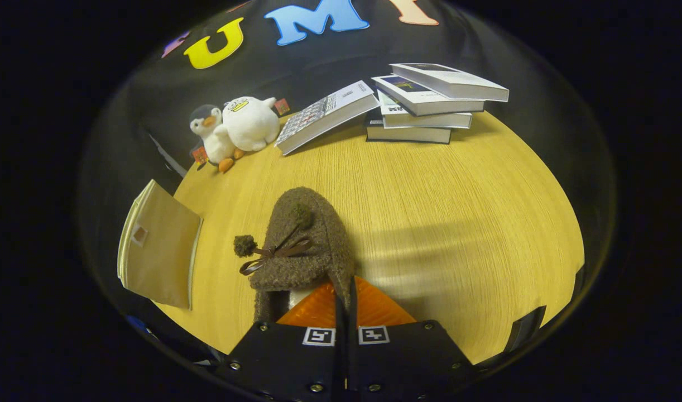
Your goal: Open the storage box then place both shoes into the box .Put the left shoe in first, then the right shoe, with the right side of both shoes facing outward in a uniform manner.
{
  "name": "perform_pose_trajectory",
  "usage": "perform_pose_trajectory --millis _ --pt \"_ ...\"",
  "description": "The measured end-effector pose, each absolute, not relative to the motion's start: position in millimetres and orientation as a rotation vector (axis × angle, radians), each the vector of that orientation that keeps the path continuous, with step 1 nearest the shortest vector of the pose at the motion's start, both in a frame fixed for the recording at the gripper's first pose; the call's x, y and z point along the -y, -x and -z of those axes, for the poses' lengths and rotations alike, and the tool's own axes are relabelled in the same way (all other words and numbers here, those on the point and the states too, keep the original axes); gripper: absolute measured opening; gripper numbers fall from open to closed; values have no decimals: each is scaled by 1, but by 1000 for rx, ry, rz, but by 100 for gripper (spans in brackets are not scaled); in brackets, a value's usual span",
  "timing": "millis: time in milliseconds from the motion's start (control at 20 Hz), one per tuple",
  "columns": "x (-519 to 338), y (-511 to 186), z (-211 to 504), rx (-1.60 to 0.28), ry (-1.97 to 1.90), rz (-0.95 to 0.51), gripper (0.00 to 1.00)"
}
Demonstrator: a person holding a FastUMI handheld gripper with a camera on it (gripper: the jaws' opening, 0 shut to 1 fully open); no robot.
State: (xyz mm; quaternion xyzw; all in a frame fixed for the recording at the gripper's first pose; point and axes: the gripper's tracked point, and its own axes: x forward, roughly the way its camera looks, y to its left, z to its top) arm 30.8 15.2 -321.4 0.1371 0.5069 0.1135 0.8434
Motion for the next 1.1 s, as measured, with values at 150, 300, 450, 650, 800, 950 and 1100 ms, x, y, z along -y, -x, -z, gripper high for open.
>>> perform_pose_trajectory --millis 150,300,450,650,800,950,1100 --pt "-26 -36 298 -1045 -346 -233 1" --pt "-46 -39 271 -1028 -409 -239 1" --pt "-69 -43 243 -1001 -455 -244 1" --pt "-113 -46 202 -961 -481 -265 1" --pt "-157 -47 171 -929 -502 -299 1" --pt "-202 -45 147 -905 -515 -339 1" --pt "-248 -42 129 -884 -523 -383 1"
